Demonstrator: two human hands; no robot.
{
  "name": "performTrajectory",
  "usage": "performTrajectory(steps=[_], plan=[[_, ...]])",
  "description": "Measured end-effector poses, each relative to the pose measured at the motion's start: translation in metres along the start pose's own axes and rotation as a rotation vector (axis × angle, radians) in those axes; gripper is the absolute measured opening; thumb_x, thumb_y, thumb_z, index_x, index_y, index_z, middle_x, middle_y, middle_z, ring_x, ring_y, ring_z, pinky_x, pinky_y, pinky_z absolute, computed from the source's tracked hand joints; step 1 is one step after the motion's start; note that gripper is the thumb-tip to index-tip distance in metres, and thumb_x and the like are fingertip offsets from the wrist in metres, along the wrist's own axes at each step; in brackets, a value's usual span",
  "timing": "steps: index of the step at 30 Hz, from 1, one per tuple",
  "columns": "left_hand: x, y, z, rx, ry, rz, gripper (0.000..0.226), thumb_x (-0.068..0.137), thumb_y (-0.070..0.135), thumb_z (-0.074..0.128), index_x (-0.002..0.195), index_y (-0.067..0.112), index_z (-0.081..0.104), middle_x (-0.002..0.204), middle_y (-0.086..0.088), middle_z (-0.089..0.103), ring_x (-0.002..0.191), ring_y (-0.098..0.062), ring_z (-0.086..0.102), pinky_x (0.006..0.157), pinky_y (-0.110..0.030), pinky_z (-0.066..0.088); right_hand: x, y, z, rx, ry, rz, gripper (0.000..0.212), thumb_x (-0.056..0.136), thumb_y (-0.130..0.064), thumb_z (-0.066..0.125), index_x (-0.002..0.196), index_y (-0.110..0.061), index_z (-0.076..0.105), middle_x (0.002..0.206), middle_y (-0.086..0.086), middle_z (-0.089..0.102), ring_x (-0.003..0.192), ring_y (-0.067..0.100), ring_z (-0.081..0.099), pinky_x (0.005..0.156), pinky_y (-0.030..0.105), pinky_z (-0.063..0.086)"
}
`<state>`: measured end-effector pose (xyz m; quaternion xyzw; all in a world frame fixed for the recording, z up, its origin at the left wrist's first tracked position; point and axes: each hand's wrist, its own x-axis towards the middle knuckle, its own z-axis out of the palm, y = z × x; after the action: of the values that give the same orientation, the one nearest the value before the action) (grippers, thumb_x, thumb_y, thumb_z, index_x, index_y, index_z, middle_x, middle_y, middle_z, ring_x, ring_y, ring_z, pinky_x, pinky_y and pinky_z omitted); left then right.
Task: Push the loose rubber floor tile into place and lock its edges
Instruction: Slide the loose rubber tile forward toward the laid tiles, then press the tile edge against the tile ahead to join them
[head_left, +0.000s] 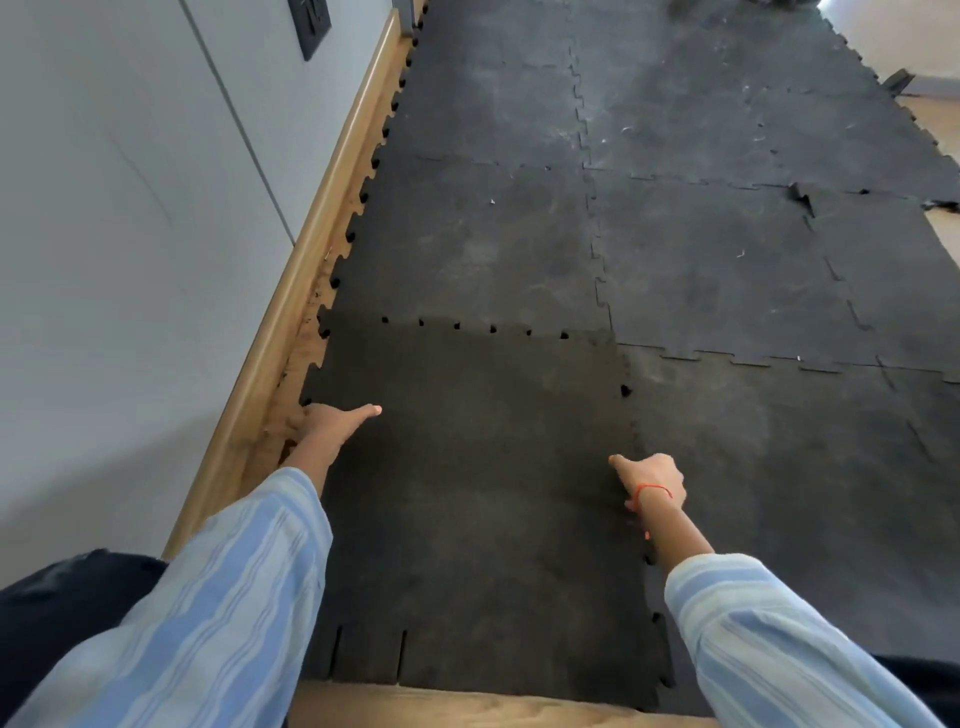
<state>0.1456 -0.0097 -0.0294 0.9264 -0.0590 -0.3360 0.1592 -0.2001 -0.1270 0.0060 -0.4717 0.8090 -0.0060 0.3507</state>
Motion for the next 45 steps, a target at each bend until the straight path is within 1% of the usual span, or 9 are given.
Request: performTrajectory(steps=[3,7,11,14,18,22,27,34,45], plan=[[-0.012,0.015,0.018,0.125,-0.012,0.020,0.122,0.072,0.065,0.068,0.153,0.007,-0.002,0.160,-0.021,0.000,0.147,-0.040,0.004,0.118,-0.054,0.013,-0.002,0.002,0.007,-0.159,0.242,-0.239,0.031,0.088,-0.029,0.054,0.092,-0.003,0.071,0.099,0.021,0.068,0.094,0.042,0.063,0.076,0.038,0.050],[-0.008,0.029,0.039,0.482,0.019,0.460,0.122,0.073,0.078,0.053,0.152,0.012,-0.012,0.159,-0.016,-0.019,0.147,-0.035,-0.014,0.114,-0.061,0.001,0.007,-0.008,0.026,-0.202,0.291,-0.655,0.028,0.090,-0.026,0.058,0.103,-0.003,0.067,0.111,0.016,0.060,0.105,0.037,0.056,0.075,0.037,0.046],[0.008,0.068,0.044,0.736,-0.091,0.726,0.126,0.067,0.082,0.054,0.153,0.018,-0.013,0.160,-0.006,-0.021,0.148,-0.029,-0.013,0.115,-0.061,0.003,0.028,-0.029,0.054,-0.534,-0.012,-0.792,0.088,0.089,-0.058,0.049,0.148,0.001,0.020,0.159,0.016,0.012,0.147,0.028,0.008,0.119,0.037,0.014],[0.024,0.102,0.042,0.808,-0.116,0.786,0.138,0.059,0.083,0.061,0.152,0.017,-0.017,0.159,-0.004,-0.024,0.148,-0.027,-0.014,0.116,-0.060,0.002,0.045,-0.048,0.063,-0.635,-0.070,-0.848,0.105,0.083,-0.070,0.044,0.151,-0.003,-0.001,0.160,0.012,-0.012,0.148,0.024,-0.011,0.120,0.040,0.003],[0.039,0.126,0.044,0.803,-0.116,0.795,0.147,0.052,0.081,0.069,0.151,0.018,-0.020,0.161,-0.004,-0.019,0.149,-0.028,-0.011,0.116,-0.061,0.005,0.067,-0.096,0.057,-0.682,-0.180,-0.881,0.133,0.064,-0.071,0.068,0.151,-0.005,-0.008,0.159,0.010,-0.018,0.147,0.023,-0.015,0.121,0.043,0.002],[0.040,0.130,0.044,0.840,-0.084,0.809,0.147,0.049,0.081,0.070,0.153,0.019,-0.014,0.162,-0.006,-0.010,0.149,-0.031,0.003,0.114,-0.064,0.011,0.078,-0.146,0.052,-0.764,-0.203,-0.933,0.147,0.051,-0.064,0.081,0.151,-0.007,-0.011,0.161,0.007,-0.011,0.148,0.022,-0.008,0.120,0.045,0.003],[0.035,0.128,0.042,0.839,-0.094,0.802,0.146,0.050,0.078,0.073,0.154,0.017,-0.009,0.163,-0.005,-0.008,0.148,-0.032,0.007,0.113,-0.063,0.016,0.073,-0.146,0.060,-0.792,-0.122,-0.923,0.140,0.047,-0.070,0.079,0.151,-0.007,0.011,0.154,0.012,0.020,0.143,0.031,0.016,0.119,0.045,0.016],[0.040,0.112,0.049,0.848,-0.126,0.827,0.142,0.057,0.080,0.066,0.149,0.020,-0.024,0.160,-0.003,-0.024,0.148,-0.027,-0.015,0.114,-0.063,0.004,0.066,-0.140,0.062,-0.779,-0.161,-0.898,0.138,0.053,-0.067,0.078,0.152,-0.008,0.003,0.156,0.012,0.014,0.144,0.032,0.011,0.120,0.046,0.013],[0.049,0.100,0.047,0.725,-0.067,0.880,0.140,0.059,0.081,0.062,0.150,0.014,-0.021,0.156,-0.011,-0.031,0.147,-0.028,-0.018,0.117,-0.053,-0.003,0.045,-0.152,0.087,-0.433,-0.221,-0.789,0.137,0.057,-0.063,0.079,0.151,-0.005,-0.003,0.158,0.017,0.013,0.146,0.034,0.002,0.120,0.046,0.009]])
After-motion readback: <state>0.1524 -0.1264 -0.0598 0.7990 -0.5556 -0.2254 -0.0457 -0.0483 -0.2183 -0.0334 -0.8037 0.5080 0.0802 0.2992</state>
